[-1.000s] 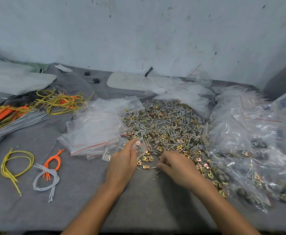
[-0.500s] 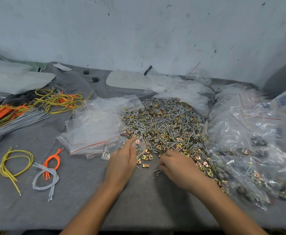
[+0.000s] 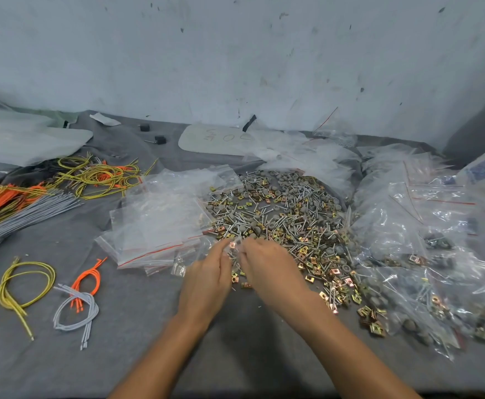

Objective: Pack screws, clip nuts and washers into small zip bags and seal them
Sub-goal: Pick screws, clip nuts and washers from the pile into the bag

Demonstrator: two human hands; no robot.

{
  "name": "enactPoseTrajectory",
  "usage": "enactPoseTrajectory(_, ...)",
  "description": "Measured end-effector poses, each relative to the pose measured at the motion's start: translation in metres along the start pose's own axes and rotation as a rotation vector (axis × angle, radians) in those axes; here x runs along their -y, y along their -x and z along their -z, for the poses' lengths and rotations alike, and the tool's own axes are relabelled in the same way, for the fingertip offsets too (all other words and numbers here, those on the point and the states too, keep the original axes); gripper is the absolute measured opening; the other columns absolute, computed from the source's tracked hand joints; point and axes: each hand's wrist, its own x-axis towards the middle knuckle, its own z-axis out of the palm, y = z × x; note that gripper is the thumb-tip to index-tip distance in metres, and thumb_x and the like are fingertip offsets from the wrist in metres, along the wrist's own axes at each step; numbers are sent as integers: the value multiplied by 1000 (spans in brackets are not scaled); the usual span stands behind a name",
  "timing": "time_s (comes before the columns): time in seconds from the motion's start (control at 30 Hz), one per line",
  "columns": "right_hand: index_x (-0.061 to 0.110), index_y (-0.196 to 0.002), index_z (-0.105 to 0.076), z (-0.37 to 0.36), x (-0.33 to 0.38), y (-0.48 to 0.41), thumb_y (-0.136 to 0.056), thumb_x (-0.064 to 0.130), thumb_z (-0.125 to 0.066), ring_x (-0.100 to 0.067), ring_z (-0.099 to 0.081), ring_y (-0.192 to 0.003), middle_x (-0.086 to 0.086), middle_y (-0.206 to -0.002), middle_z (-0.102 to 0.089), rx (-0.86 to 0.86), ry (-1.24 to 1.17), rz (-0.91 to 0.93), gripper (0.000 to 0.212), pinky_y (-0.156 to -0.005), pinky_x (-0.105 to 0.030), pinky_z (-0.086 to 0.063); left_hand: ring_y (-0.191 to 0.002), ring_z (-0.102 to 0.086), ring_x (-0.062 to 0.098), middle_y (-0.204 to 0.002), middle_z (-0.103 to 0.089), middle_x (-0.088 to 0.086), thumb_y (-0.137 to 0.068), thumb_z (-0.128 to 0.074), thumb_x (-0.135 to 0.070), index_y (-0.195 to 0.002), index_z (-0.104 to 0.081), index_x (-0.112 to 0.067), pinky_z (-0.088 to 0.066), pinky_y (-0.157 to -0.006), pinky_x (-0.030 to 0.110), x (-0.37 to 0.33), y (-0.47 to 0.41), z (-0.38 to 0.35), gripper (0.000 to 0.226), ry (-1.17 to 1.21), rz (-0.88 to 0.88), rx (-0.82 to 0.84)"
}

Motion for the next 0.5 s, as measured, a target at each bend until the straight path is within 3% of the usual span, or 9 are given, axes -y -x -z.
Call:
enactPoseTrajectory(0.1,24,-130,-53,-5,0,2,-105,29,-45,-30,-60,-102,-4,-113,-68,32,-148,52,26,-83,-41,-47,-97,-67,36,-111,-74,7,-102,-46,-21,-132,-60,-27,-52,-79,44,2,0,0,33,2,3,4)
enactPoseTrajectory(0.23,37,-118,-61,6,-39,22,-101,27,-56,-8,-60,-77,17,-90,-67,-81,-420,-143,20,-75,-33,-51,-86,-67,29,-98,-75,2,-103,-48,-21,-132,-60,-30,-51,-73,40,1,1,-1,33,10,16,-24)
enactPoseTrajectory(0.33,31,-103,-68,17,-81,40,-98,22,-61,-8,-60,-81,17,-90,-67,-140,-326,-277,12,-73,-31,-46,-78,-66,30,-90,-74,4,-102,-48,-19,-133,-60,-27,-52,-70,45,1,0,-2,34,2,4,-10)
enactPoseTrajectory(0.4,30,-100,-69,21,-92,47,-97,24,-61,-14,-63,-91,12,-96,-69,-32,-242,-300,10,-78,-34,-48,-76,-66,30,-87,-73,5,-102,-48,-19,-133,-60,-27,-52,-69,46,1,0,-2,34,6,11,0)
enactPoseTrajectory(0.5,34,-96,-70,14,-87,52,-93,40,-63,-10,-62,-93,14,-95,-66,158,-157,-257,10,-81,-33,-49,-77,-66,31,-88,-74,5,-103,-47,-20,-134,-60,-27,-51,-71,46,0,0,-1,35,10,25,4)
